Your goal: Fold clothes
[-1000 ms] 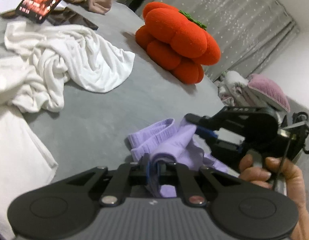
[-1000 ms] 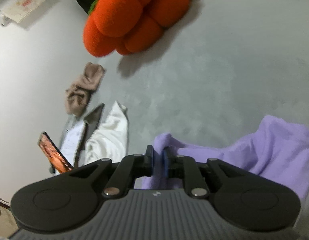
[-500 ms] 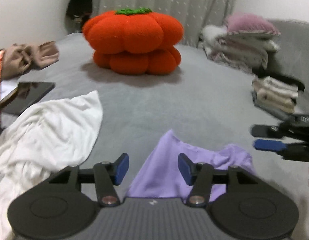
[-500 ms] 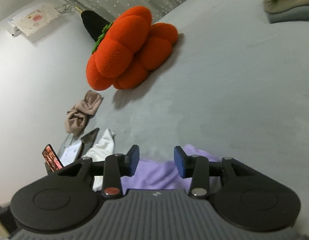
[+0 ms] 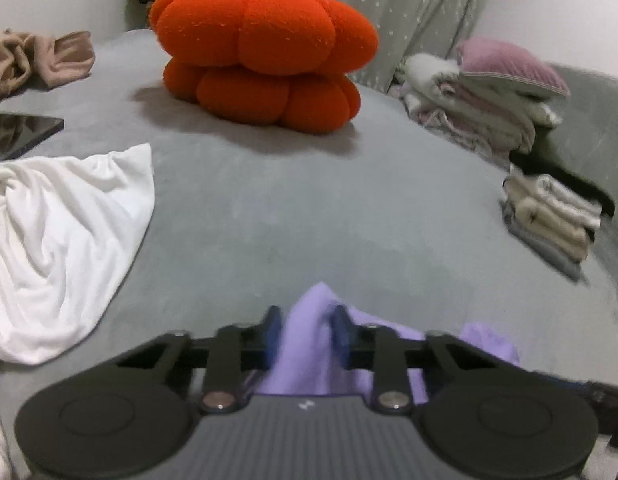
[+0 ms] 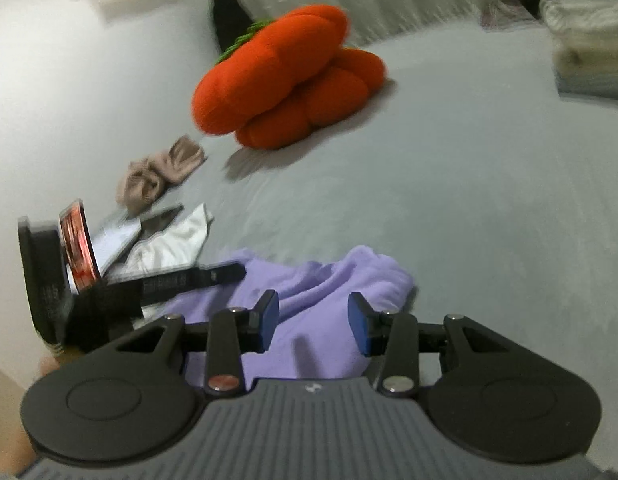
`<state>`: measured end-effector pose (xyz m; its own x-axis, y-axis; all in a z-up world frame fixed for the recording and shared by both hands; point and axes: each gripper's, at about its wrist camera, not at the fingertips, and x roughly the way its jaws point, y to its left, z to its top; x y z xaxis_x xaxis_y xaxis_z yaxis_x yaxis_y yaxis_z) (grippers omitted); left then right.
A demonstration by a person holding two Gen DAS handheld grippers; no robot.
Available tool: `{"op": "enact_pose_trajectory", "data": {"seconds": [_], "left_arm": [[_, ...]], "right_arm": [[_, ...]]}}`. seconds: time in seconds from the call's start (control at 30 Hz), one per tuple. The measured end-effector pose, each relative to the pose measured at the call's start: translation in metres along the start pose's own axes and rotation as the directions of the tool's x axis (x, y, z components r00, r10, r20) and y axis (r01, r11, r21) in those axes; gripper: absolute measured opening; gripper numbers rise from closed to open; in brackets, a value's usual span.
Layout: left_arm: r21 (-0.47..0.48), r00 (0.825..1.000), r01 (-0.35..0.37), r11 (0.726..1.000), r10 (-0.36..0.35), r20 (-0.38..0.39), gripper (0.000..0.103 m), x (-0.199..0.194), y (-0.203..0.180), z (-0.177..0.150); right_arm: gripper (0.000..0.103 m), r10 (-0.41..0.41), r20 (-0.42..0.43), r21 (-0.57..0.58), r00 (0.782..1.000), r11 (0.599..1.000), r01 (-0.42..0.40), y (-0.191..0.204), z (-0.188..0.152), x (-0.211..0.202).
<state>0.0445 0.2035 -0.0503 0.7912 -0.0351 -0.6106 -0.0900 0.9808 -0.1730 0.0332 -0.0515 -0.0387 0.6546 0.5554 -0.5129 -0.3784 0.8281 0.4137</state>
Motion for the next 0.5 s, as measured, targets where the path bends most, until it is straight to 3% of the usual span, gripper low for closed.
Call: {"op": "enact_pose_trajectory", "data": {"seconds": [0.17, 0.2, 0.27, 0.33, 0.43, 0.5], "left_arm": [[-0.079, 1.0, -0.009, 0.997, 0.01, 0.008, 0.007, 0.008, 0.009, -0.002], [-0.077, 1.0, -0.023, 0.997, 0.023, 0.007, 0.002, 0.008, 0.01, -0.002], [-0.052, 0.998, -0.066, 0.997, 0.066, 0.002, 0.003, 0.006, 0.01, -0.002], [-0.079, 0.999, -0.052, 0.996, 0.053, 0.007, 0.003, -0.002, 0.017, 0.001], [-0.092, 0.998, 0.01, 0.996, -0.004, 0.063, 0.011, -0.02, 0.023, 0.006], [-0.054, 0.993, 0.068, 0.996, -0.062, 0.098, 0.03, -0.03, 0.021, 0.008]], "right_arm": [[0.043, -0.102, -0.025, -0.2, 0.994, 0.975, 0.095, 0.015, -0.015, 0.023], [0.043, -0.122, -0.032, -0.207, 0.992, 0.972, 0.112, 0.011, -0.019, 0.027], [0.043, -0.121, -0.025, -0.203, 0.992, 0.973, 0.114, 0.007, -0.022, 0.029], [0.043, -0.123, -0.021, -0.209, 0.992, 0.971, 0.116, 0.008, -0.019, 0.027], [0.043, -0.123, 0.012, -0.229, 0.992, 0.966, 0.123, 0.013, -0.016, 0.02], [0.043, -0.114, 0.034, -0.239, 0.993, 0.964, 0.119, 0.016, -0.013, 0.017]]}}
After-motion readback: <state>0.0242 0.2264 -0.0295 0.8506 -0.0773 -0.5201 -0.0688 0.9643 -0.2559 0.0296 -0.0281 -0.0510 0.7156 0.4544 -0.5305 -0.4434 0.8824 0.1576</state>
